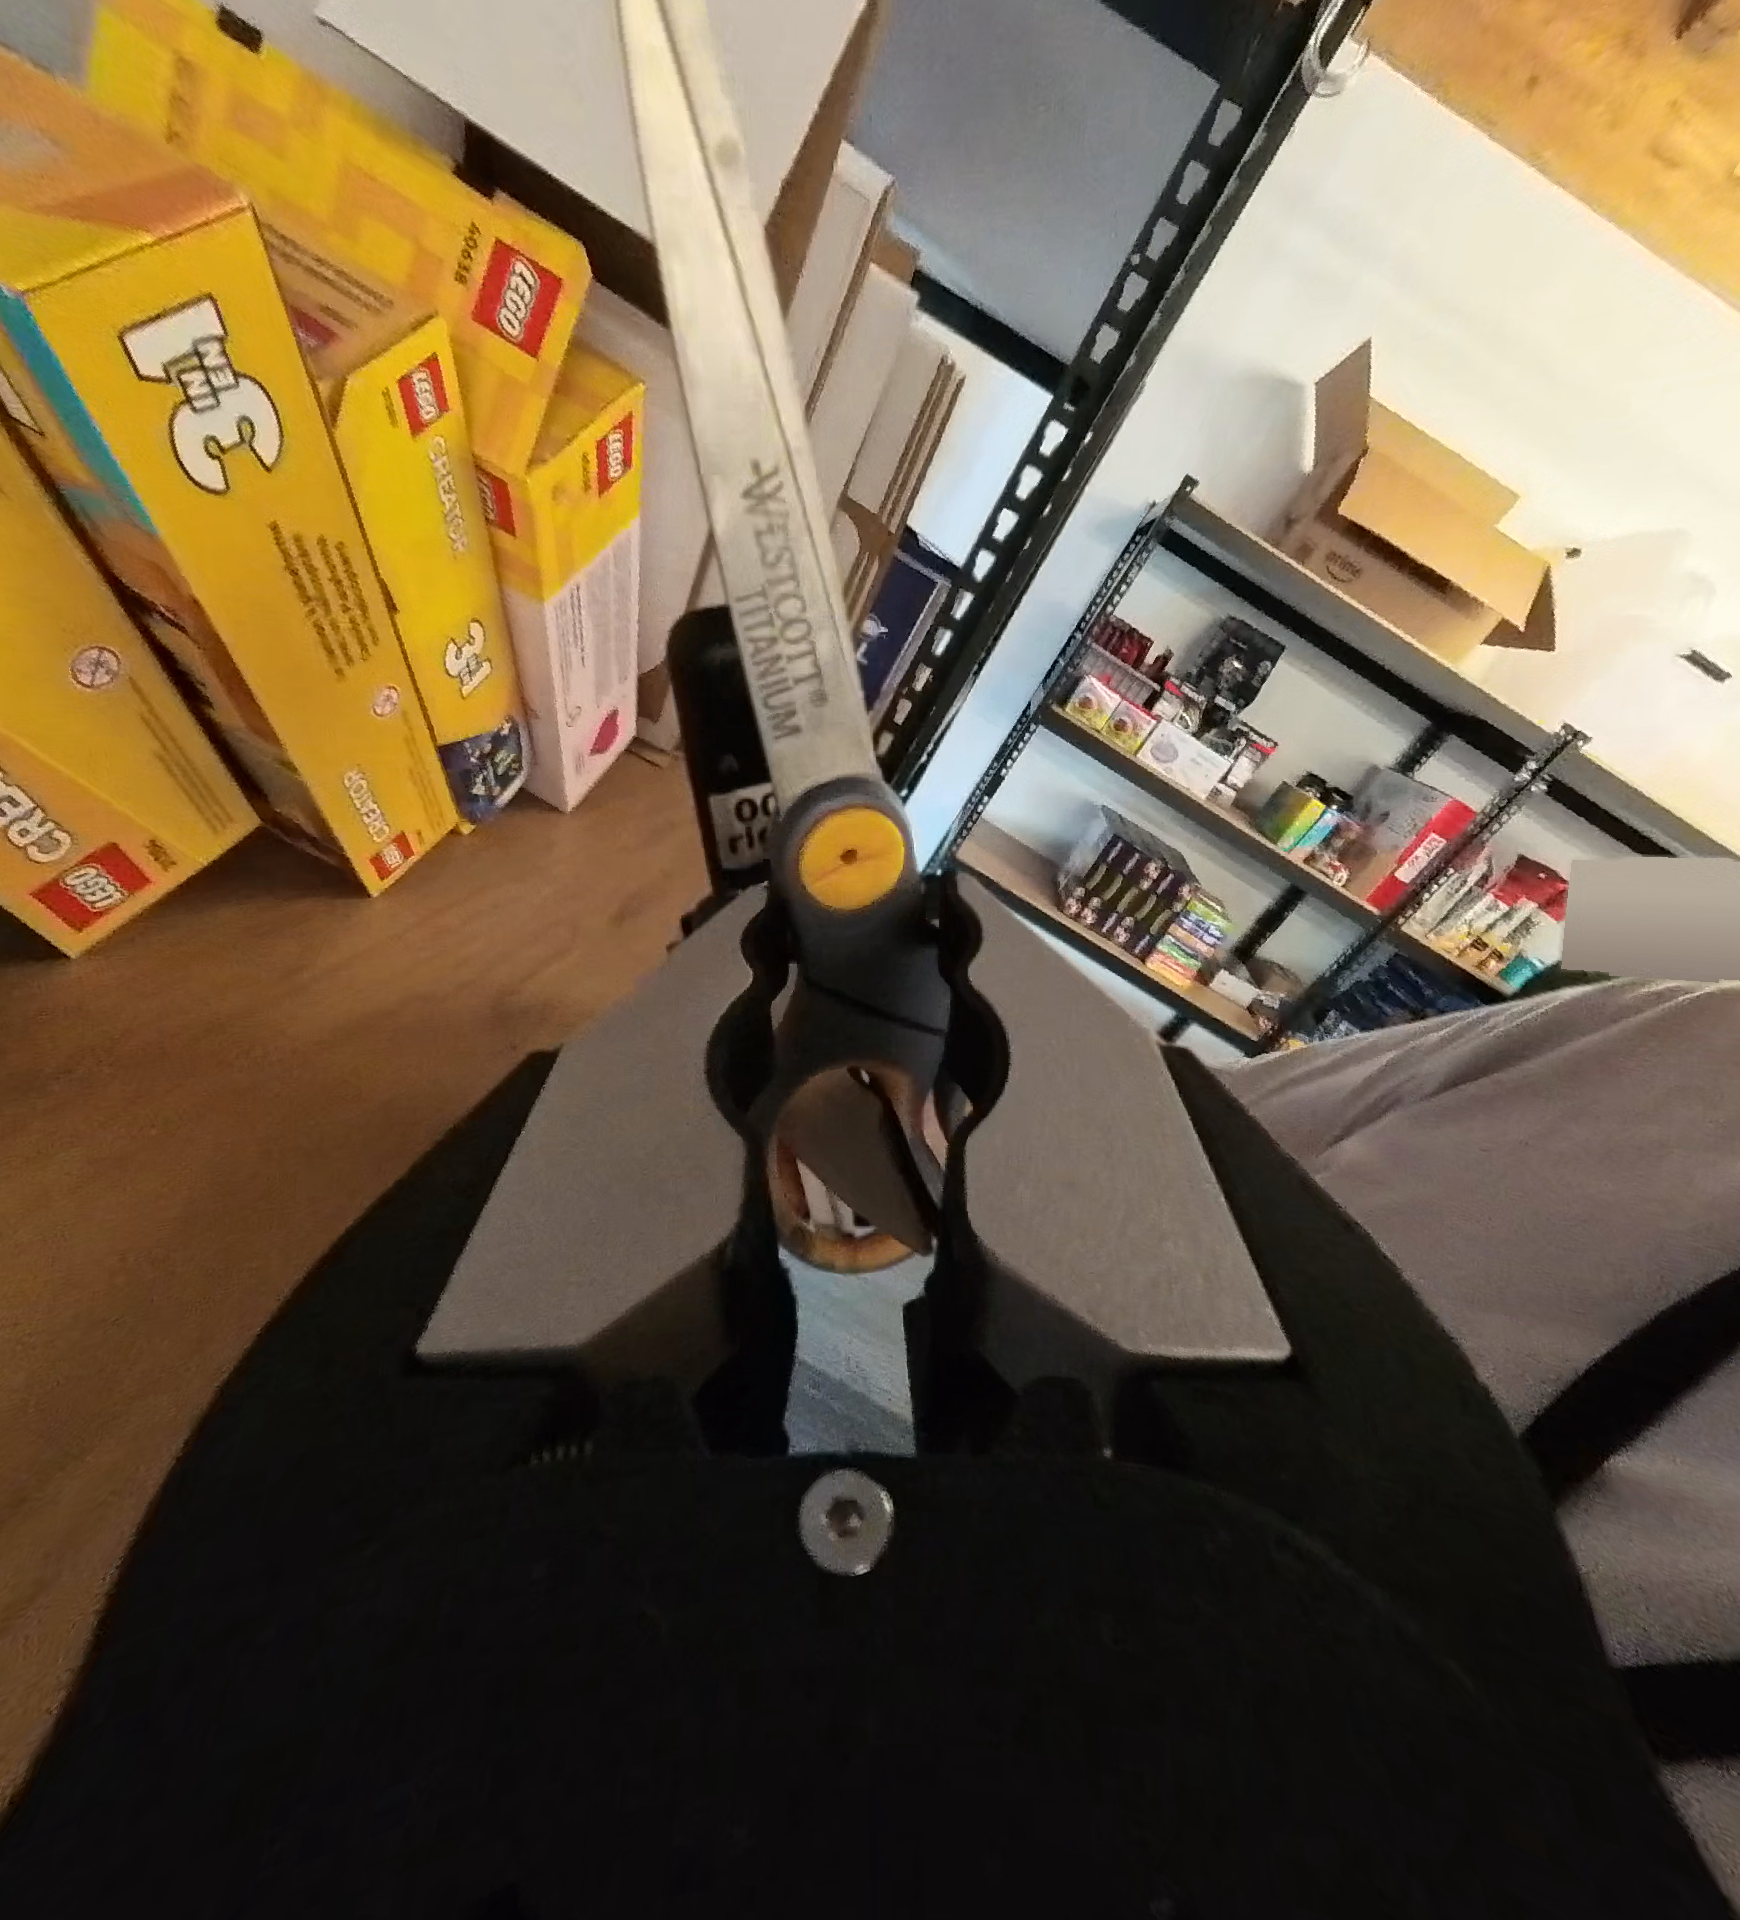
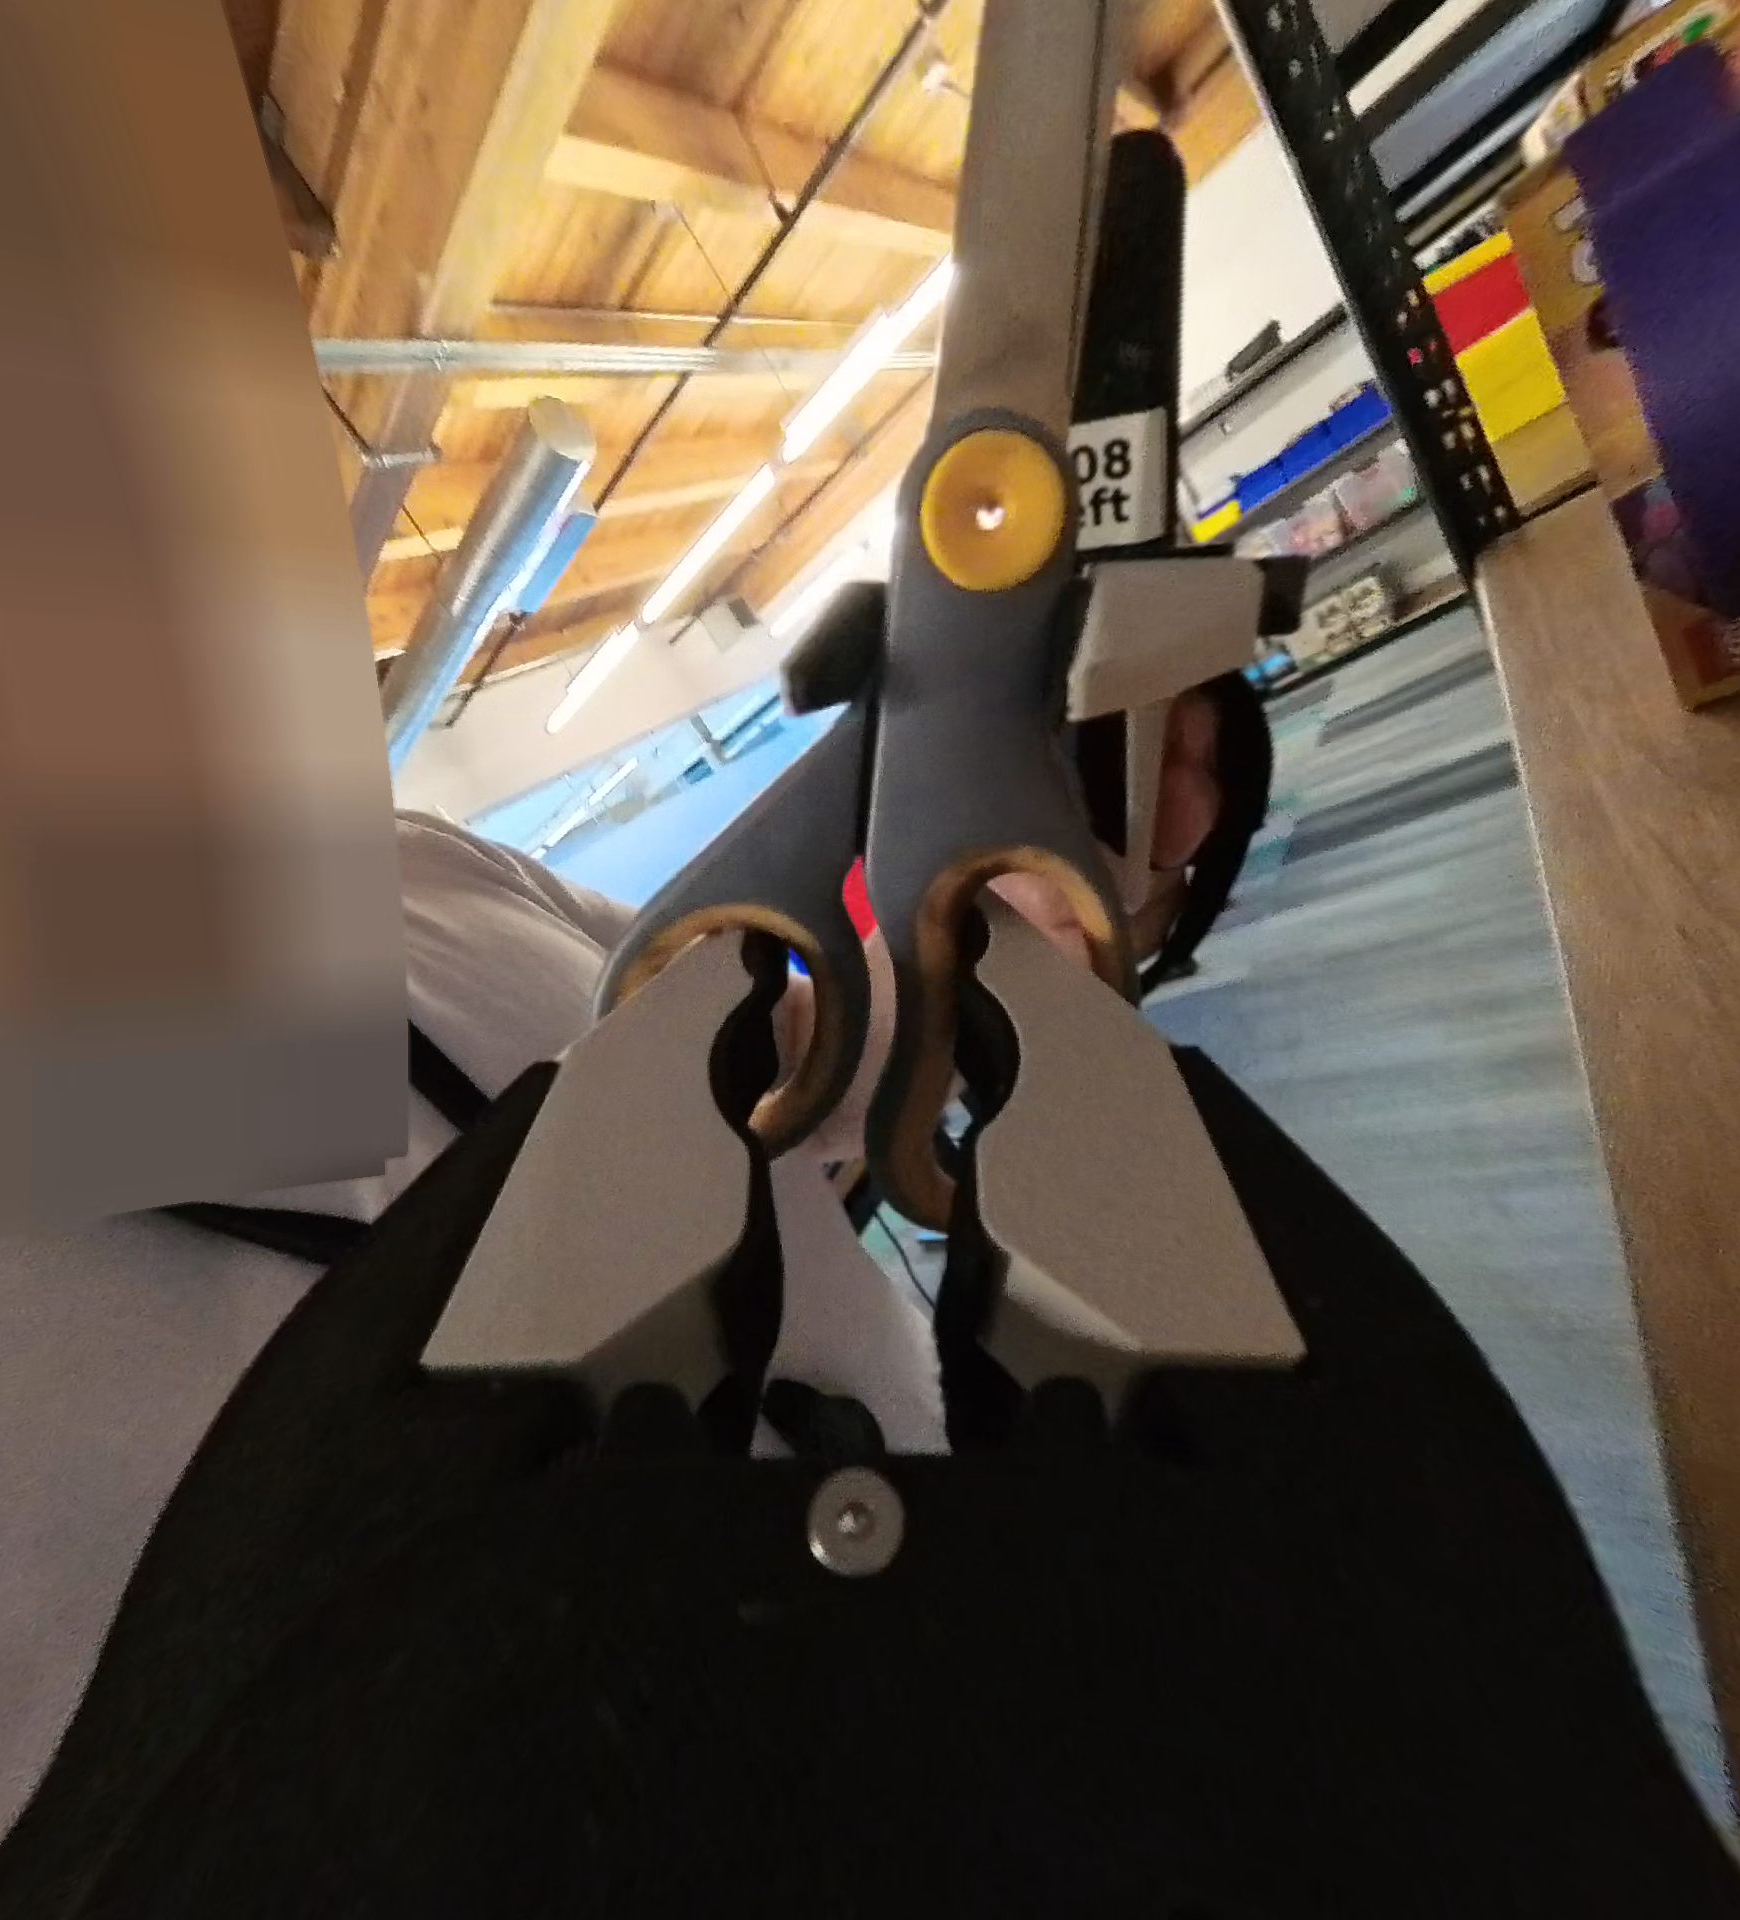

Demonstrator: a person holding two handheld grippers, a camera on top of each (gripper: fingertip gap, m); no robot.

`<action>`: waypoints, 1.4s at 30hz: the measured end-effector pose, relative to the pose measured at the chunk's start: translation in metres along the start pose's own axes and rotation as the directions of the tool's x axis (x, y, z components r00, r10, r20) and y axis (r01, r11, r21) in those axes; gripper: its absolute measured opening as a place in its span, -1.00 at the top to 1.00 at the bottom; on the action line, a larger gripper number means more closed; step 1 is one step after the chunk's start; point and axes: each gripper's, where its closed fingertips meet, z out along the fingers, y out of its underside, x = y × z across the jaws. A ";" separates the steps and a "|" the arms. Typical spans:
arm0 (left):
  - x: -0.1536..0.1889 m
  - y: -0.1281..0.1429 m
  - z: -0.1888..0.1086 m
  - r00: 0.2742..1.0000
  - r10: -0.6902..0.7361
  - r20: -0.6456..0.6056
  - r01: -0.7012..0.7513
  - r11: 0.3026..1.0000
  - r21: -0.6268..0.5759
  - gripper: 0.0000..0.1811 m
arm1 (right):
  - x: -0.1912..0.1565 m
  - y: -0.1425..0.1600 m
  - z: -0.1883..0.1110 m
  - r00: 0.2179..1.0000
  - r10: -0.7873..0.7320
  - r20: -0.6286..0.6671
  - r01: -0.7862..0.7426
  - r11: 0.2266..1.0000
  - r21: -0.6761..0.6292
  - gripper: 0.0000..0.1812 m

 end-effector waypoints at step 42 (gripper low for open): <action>-0.020 0.009 -0.193 0.963 -0.240 -0.118 0.248 0.967 0.055 0.57 | 0.080 0.033 0.181 0.996 0.055 -0.070 -0.048 0.993 0.108 0.41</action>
